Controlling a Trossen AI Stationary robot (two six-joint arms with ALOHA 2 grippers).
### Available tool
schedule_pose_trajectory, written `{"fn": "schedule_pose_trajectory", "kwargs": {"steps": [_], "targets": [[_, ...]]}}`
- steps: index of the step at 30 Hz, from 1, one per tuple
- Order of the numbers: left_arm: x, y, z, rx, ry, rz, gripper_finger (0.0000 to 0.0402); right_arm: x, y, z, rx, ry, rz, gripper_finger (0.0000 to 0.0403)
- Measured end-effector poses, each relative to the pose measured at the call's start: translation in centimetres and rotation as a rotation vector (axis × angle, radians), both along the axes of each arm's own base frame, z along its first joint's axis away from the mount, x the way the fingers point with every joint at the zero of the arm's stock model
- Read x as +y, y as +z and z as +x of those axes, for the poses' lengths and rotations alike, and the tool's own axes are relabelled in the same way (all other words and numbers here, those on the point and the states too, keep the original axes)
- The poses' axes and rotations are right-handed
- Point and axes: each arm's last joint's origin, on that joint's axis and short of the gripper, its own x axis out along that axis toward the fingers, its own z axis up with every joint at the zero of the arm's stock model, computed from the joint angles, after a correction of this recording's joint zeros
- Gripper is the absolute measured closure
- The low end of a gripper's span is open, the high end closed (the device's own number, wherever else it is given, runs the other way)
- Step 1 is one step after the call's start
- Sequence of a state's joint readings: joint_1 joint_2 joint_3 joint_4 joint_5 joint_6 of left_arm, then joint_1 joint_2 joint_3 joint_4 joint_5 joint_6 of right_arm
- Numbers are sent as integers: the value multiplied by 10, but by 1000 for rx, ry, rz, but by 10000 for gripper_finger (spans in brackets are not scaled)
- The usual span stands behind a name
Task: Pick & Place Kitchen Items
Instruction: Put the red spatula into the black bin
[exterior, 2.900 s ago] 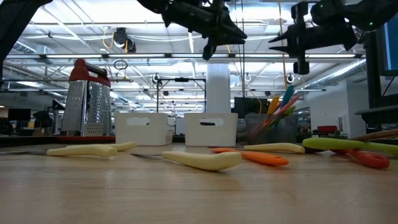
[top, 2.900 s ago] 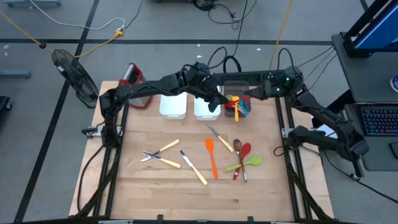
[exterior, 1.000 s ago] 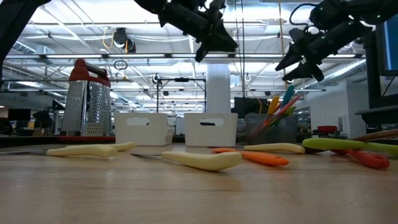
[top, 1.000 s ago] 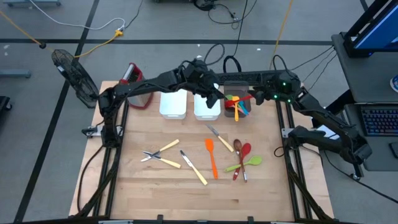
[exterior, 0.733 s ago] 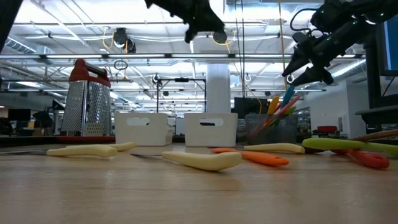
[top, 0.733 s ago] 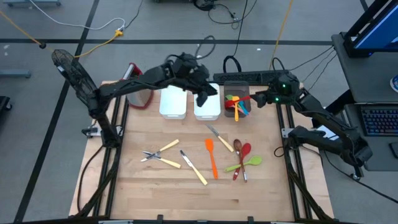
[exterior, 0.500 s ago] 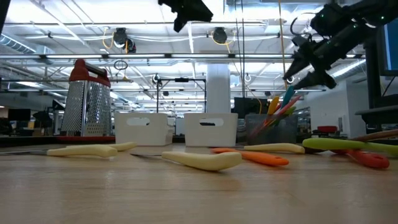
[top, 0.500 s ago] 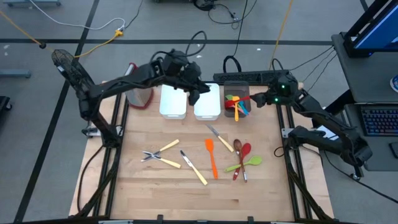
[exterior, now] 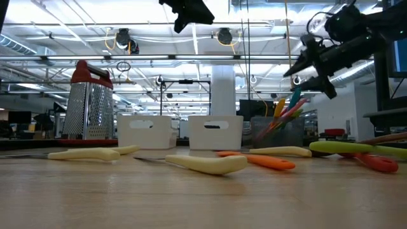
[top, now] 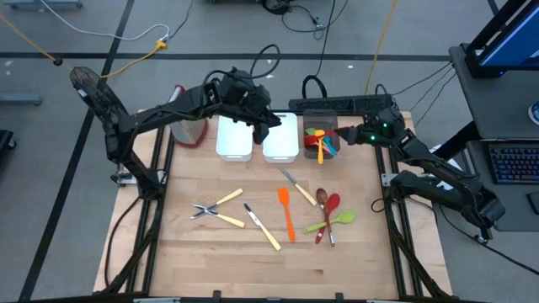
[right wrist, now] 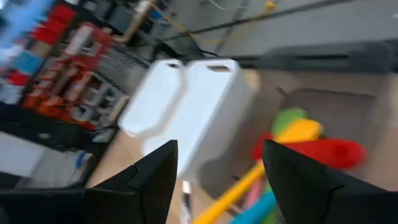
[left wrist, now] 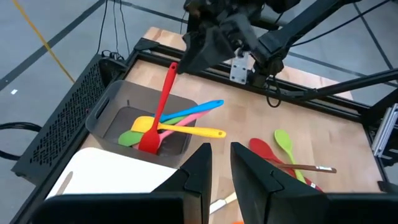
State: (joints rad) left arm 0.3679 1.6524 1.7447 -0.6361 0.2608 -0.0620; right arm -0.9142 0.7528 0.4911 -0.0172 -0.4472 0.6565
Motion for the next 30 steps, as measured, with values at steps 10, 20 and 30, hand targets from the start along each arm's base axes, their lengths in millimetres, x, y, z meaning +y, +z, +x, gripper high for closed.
{"fn": "schedule_pose_trajectory", "kwargs": {"steps": [10, 20, 30], "targets": [[-1, -1, 0, 8, -6, 0, 339, 13, 9, -17, 63, -164, -89, 192], [-1, 0, 0, 5, -7, 1, 339, 1, -8, -12, 205, -270, -22, 202], [-9, 0, 3, 5, -28, -1, 339, -13, -21, -1, 221, -279, 46, 202]]}}
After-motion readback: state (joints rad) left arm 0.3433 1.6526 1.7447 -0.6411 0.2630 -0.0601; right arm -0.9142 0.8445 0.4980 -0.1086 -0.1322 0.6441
